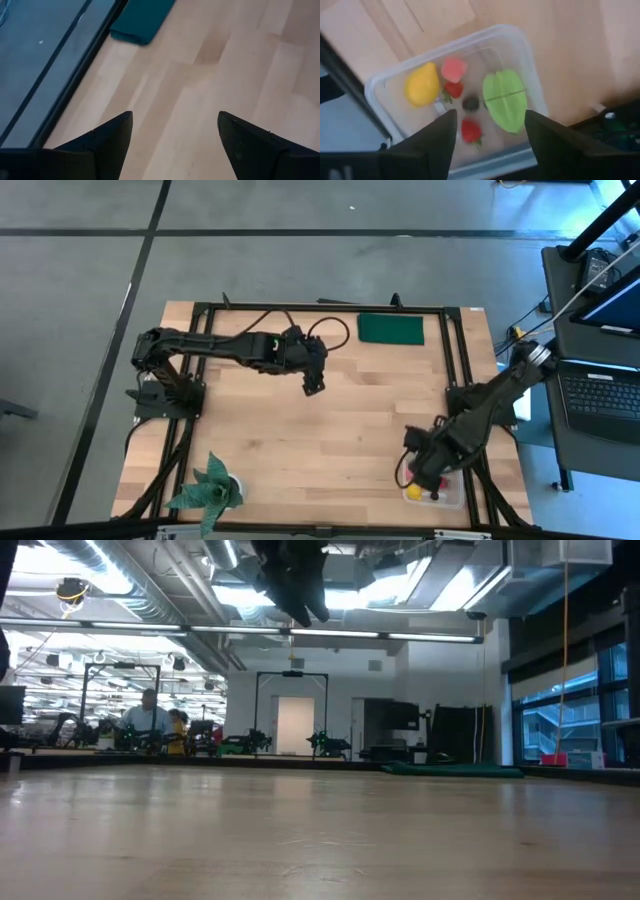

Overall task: Pick and placing Produce into tupperware
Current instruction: Return to Home Position

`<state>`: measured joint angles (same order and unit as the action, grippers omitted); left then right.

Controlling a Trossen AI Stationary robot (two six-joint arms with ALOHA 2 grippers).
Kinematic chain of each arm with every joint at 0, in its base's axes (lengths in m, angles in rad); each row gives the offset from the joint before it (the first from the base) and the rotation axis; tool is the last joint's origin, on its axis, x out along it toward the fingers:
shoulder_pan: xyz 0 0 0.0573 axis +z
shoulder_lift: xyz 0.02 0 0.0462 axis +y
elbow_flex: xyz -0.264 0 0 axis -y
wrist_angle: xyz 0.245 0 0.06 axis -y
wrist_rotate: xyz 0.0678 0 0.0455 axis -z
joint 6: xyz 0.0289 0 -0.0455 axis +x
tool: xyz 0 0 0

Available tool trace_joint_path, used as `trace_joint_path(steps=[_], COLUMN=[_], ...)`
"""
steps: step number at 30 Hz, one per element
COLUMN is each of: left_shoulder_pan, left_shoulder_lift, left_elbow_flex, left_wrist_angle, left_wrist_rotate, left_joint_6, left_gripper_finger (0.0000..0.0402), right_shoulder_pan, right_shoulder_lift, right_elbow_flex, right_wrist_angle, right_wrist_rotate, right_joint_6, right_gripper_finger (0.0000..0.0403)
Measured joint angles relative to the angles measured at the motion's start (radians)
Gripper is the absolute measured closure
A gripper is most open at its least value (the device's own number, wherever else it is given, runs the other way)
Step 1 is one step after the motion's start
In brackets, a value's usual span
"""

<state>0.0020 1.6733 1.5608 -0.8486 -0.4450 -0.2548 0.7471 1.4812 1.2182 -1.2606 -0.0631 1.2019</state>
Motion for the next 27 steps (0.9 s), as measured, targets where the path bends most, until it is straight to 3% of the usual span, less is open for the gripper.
trace_joint_path(steps=[9,17,21,27], left_shoulder_pan=[0.018,0.018,0.018,0.024], left_shoulder_lift=[0.0,0.0,-0.018,-0.164], left_elbow_flex=[0.0,0.0,0.0,0.0], left_wrist_angle=[-0.003,-0.023,-0.03,0.007], left_wrist_rotate=[0.001,0.002,0.002,-0.026], left_joint_6=[0.005,0.029,0.048,0.058], left_gripper_finger=[0.0117,0.0117,0.0117,0.0117], right_shoulder_pan=[0.062,0.021,-0.034,-0.093], right_shoulder_lift=[0.124,0.019,-0.099,-0.207], right_elbow_flex=[0.0,0.019,0.12,0.255], right_wrist_angle=[0.047,-0.04,-0.123,-0.059], right_wrist_rotate=[0.003,0.034,0.26,0.741], right_joint_6=[0.029,0.026,-0.007,-0.325], right_gripper_finger=[0.022,0.0245,0.0254,0.0263])
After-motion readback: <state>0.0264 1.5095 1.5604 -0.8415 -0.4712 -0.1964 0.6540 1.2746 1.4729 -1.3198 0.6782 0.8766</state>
